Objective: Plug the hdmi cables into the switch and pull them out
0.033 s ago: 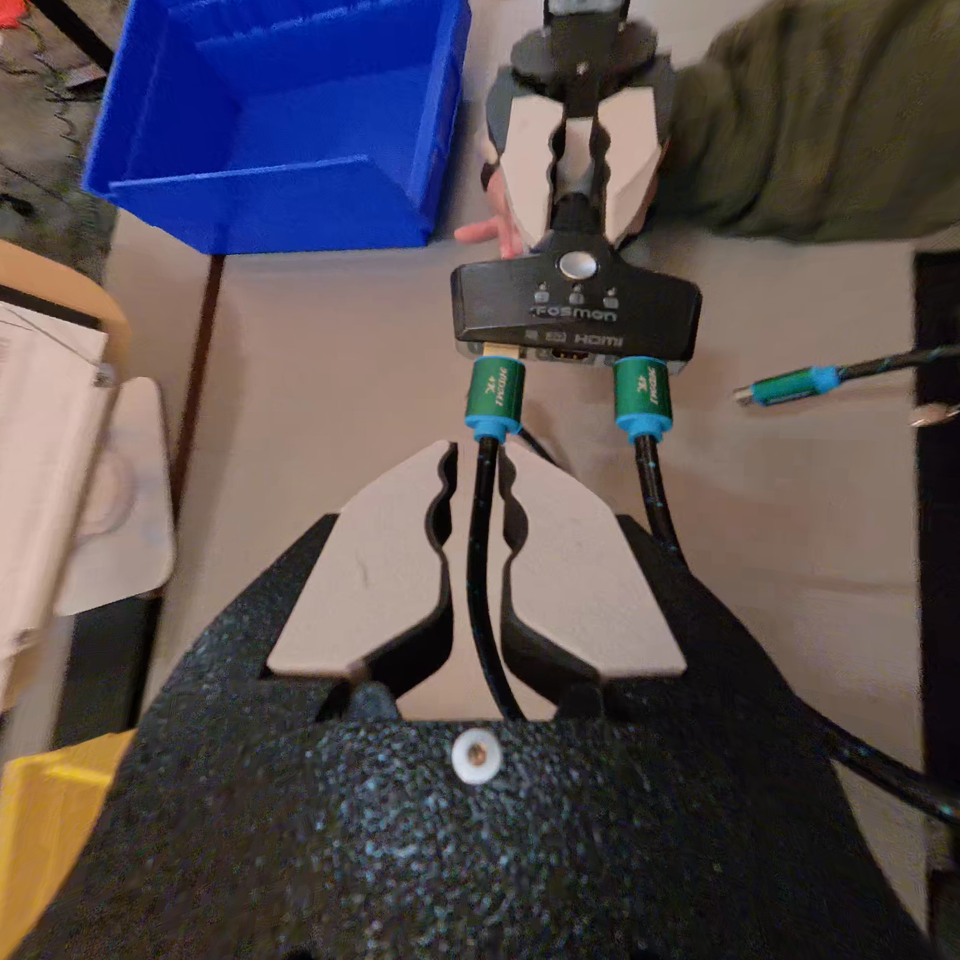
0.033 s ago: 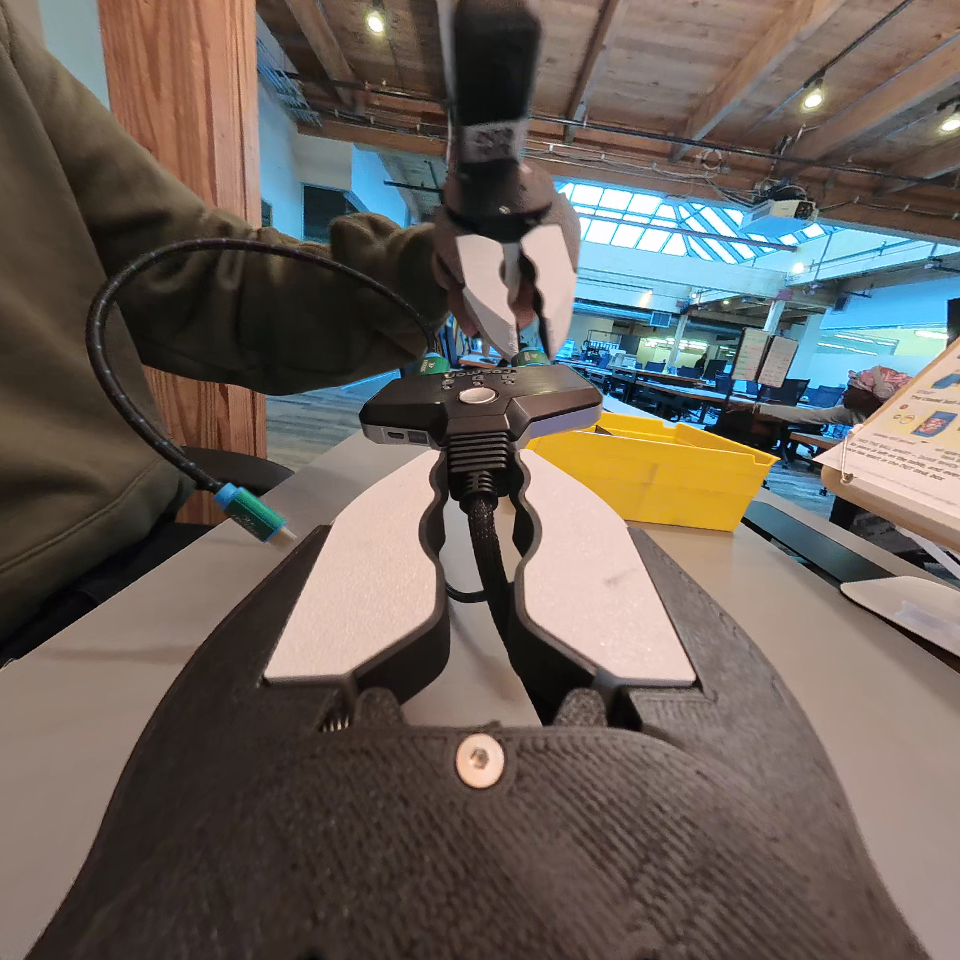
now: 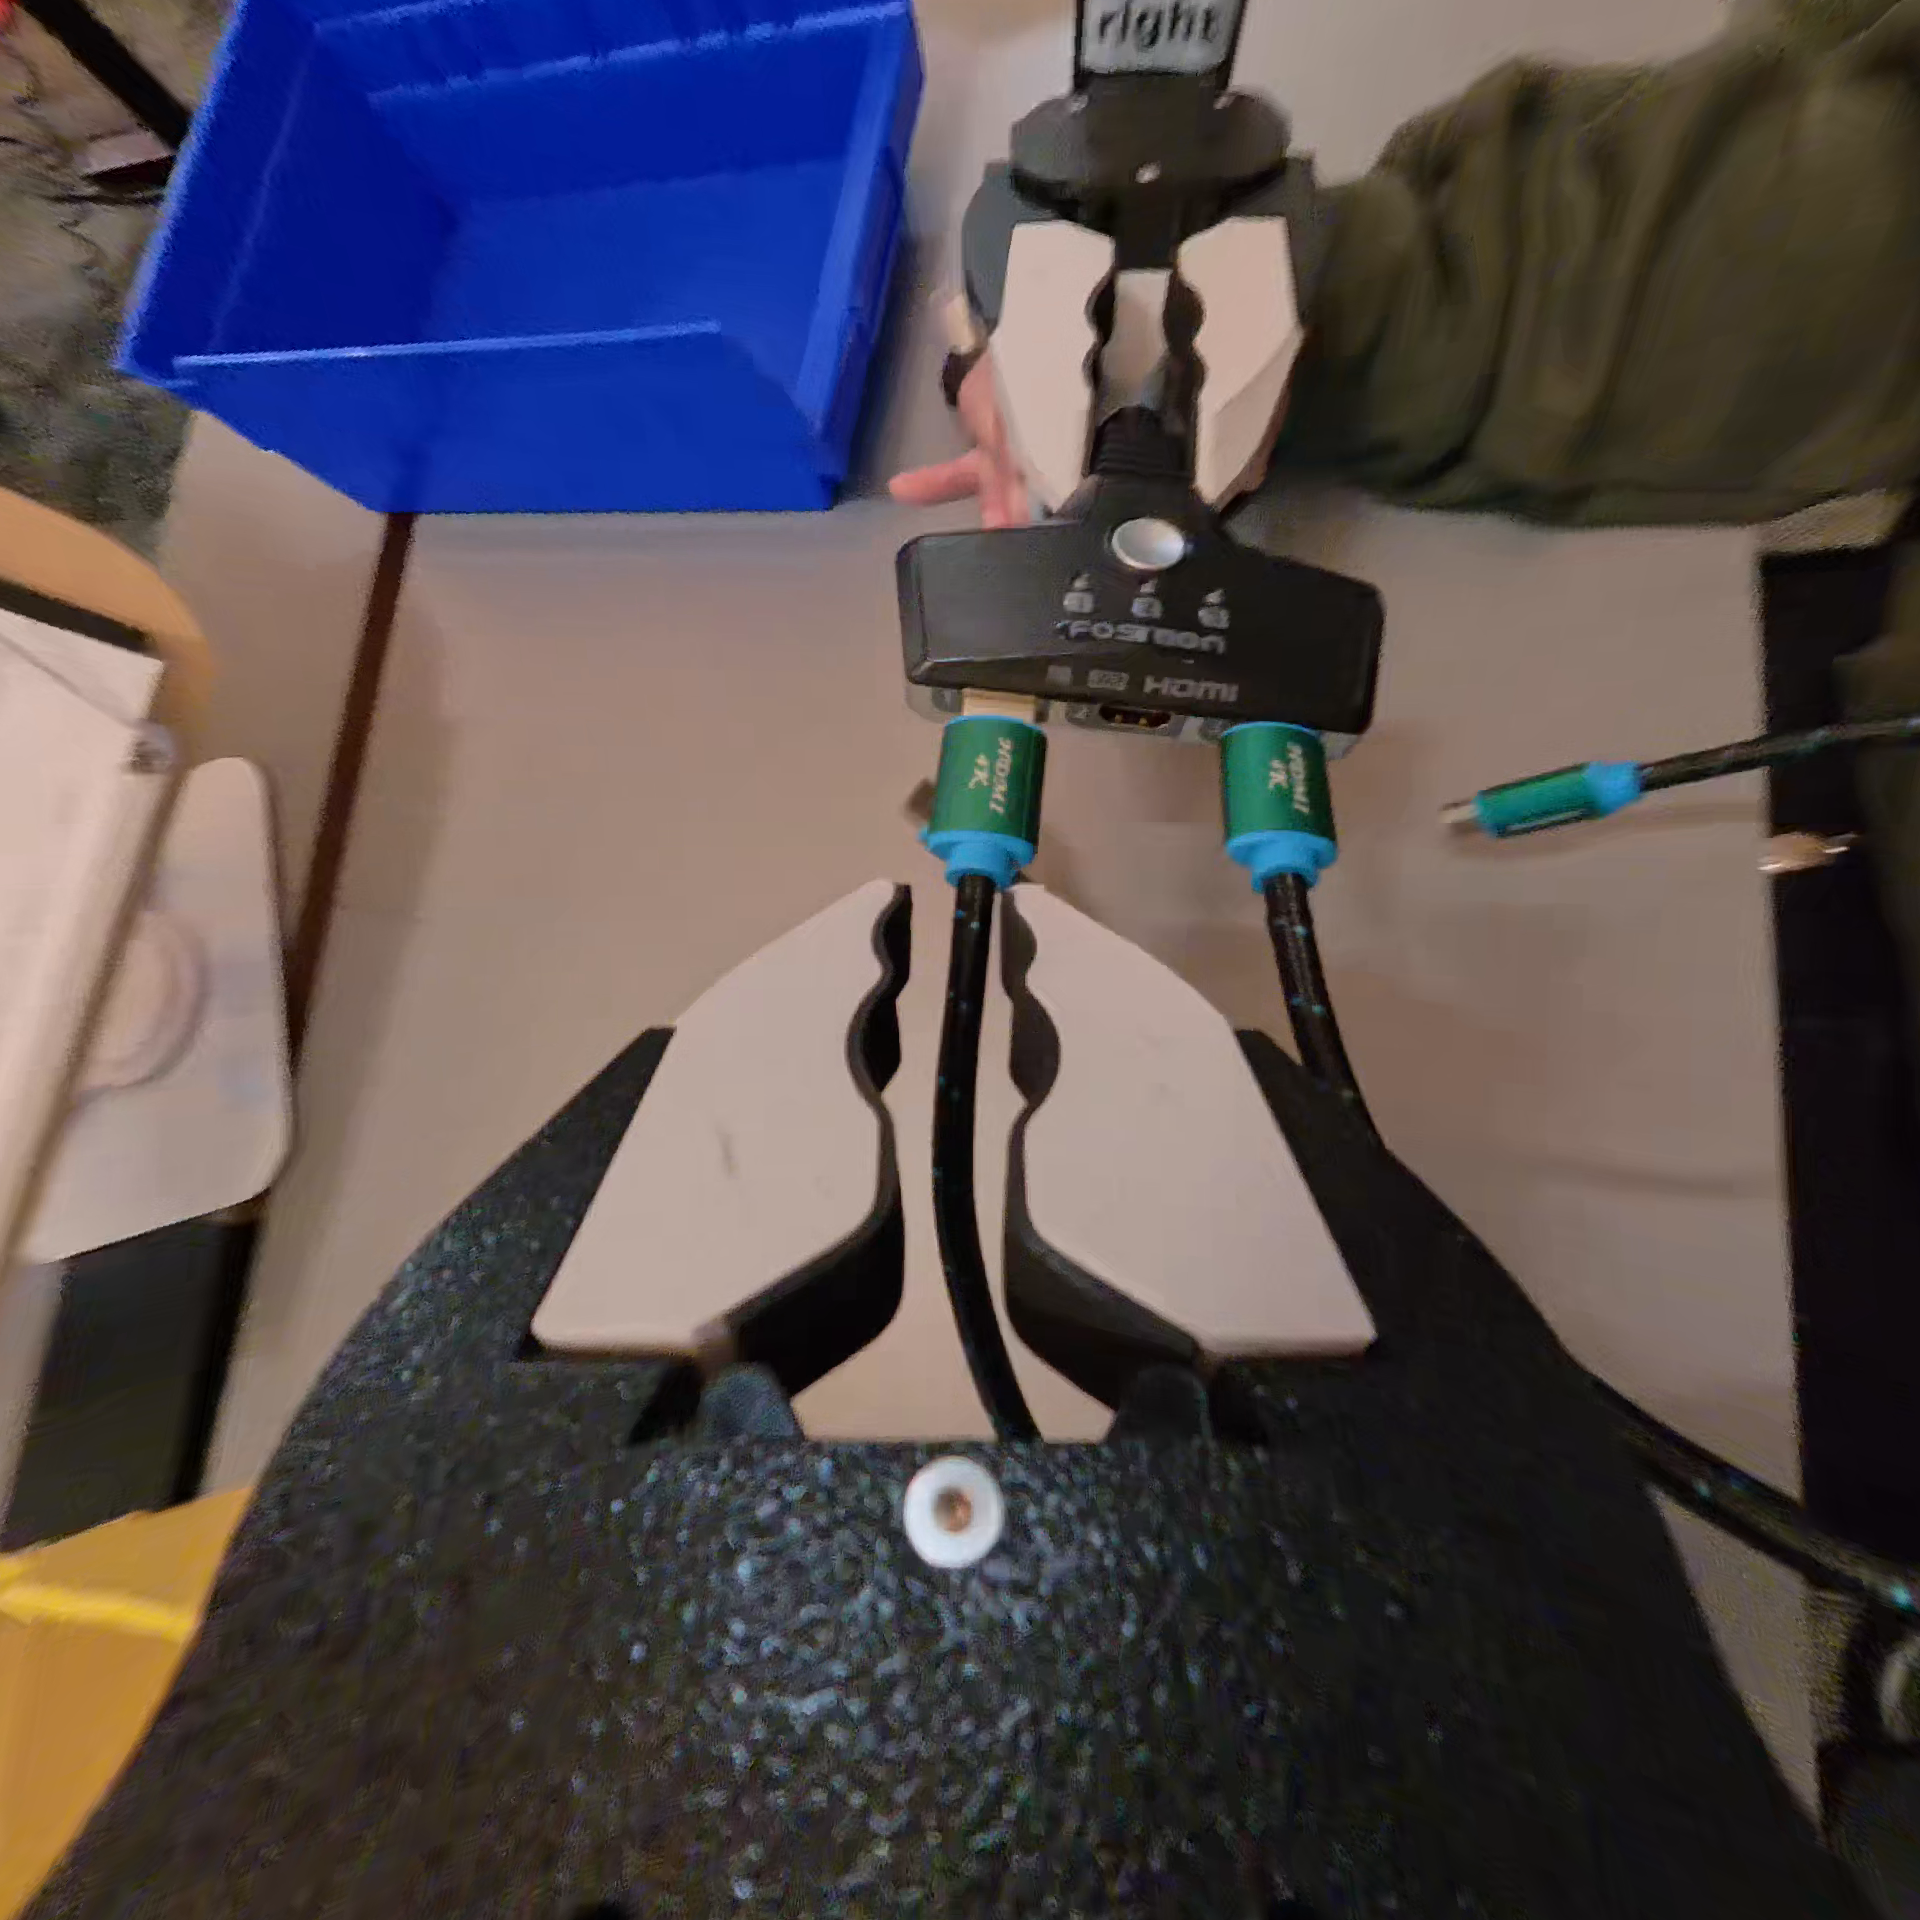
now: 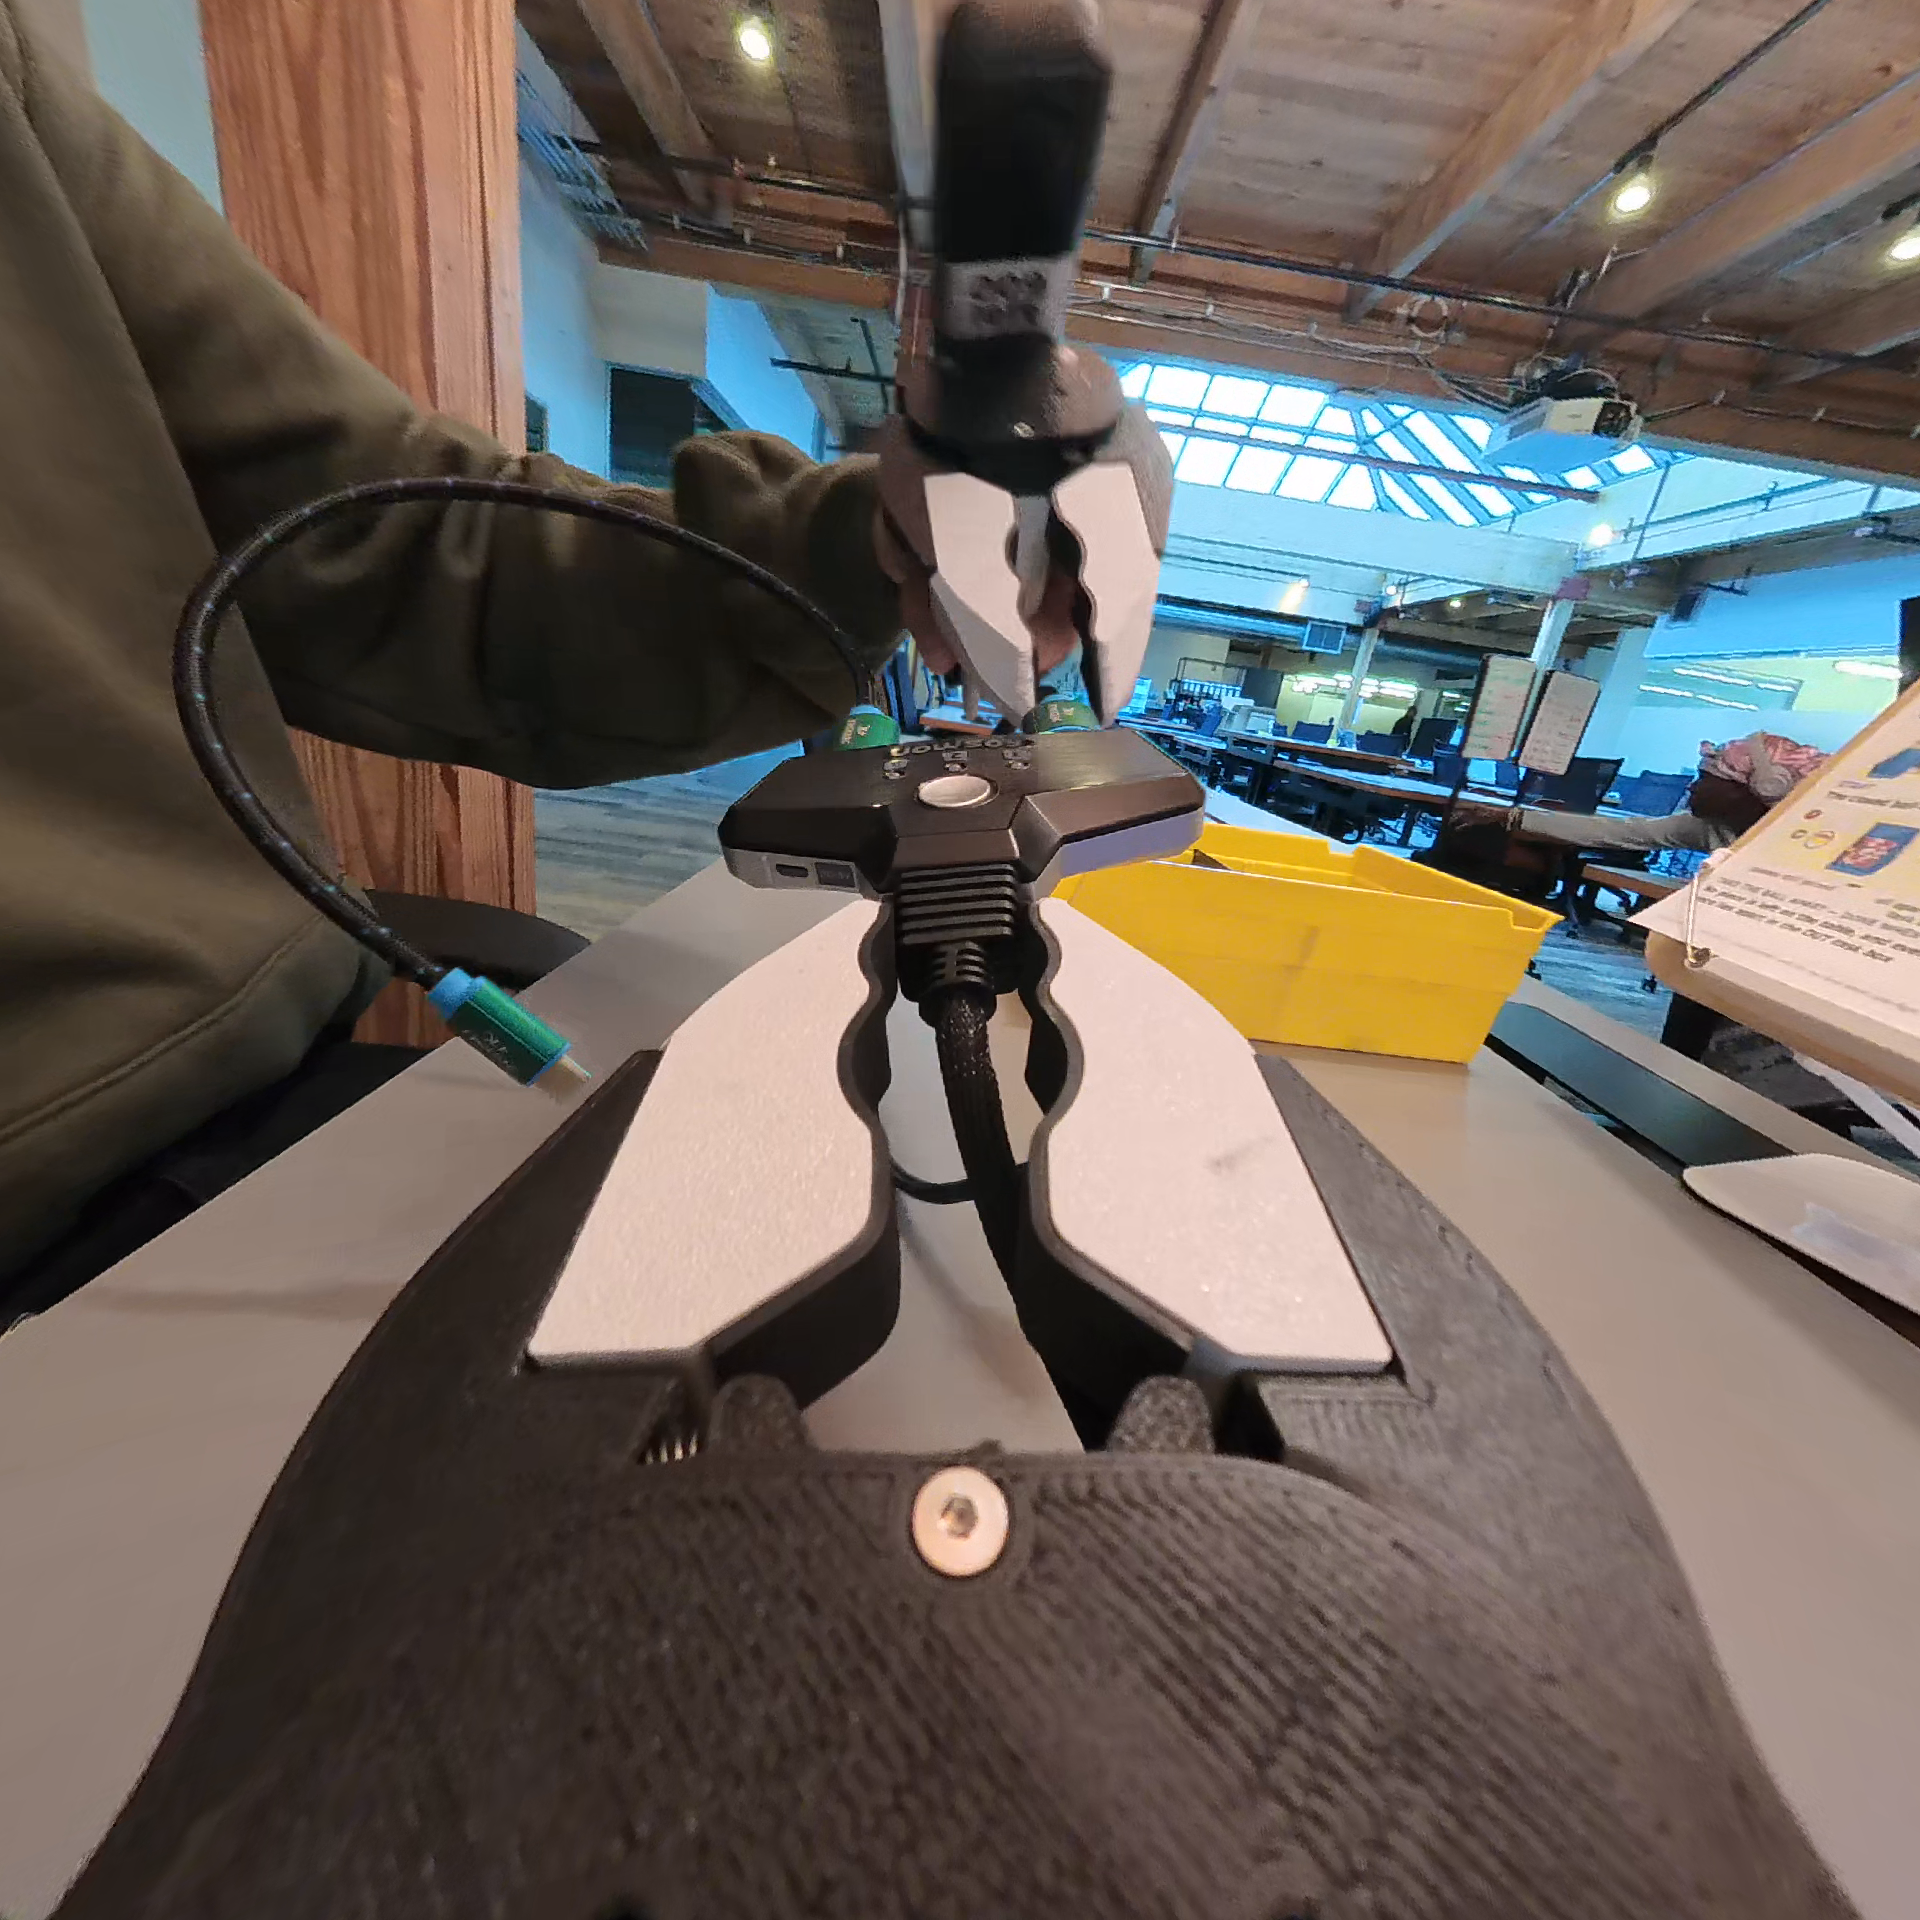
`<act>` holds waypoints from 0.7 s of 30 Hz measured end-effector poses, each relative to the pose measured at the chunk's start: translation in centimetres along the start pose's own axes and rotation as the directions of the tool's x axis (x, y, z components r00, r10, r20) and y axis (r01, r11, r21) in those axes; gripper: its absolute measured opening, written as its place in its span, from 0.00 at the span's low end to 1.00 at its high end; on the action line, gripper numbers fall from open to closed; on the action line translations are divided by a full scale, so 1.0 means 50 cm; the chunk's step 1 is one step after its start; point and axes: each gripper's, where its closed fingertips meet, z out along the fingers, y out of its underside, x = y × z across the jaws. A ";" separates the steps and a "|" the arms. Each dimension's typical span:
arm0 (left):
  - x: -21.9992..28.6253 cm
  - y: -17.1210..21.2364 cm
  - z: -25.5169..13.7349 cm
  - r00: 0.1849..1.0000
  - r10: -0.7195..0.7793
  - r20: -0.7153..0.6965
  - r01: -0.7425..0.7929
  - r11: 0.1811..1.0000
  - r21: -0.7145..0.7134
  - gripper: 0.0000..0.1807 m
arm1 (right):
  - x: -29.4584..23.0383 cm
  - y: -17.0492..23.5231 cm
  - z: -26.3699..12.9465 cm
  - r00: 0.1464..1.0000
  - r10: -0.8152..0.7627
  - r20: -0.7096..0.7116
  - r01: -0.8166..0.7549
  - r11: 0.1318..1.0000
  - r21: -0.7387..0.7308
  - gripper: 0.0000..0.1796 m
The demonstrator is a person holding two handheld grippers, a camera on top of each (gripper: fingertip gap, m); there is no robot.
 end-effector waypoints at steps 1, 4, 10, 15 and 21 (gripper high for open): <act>0.004 0.002 0.001 0.999 -0.015 -0.029 0.016 1.000 0.023 0.07 | 0.000 0.000 0.000 1.000 0.000 0.001 0.000 1.000 0.000 0.12; 0.011 0.000 0.000 0.997 -0.035 -0.068 0.041 0.995 0.095 0.07 | 0.000 -0.001 -0.001 1.000 0.001 0.001 -0.001 1.000 0.003 0.12; 0.012 -0.005 0.002 0.995 -0.053 -0.079 0.066 0.983 0.171 0.06 | -0.003 0.000 0.000 1.000 0.000 0.013 0.000 1.000 0.000 0.12; 0.006 0.003 0.004 1.000 0.028 -0.008 -0.026 0.989 0.145 0.05 | 0.001 0.005 0.003 1.000 0.004 -0.003 -0.004 1.000 -0.018 0.12; 0.005 -0.024 -0.008 0.993 0.116 0.011 -0.116 0.979 0.166 0.05 | 0.000 0.006 0.005 1.000 -0.002 -0.001 0.002 1.000 -0.022 0.12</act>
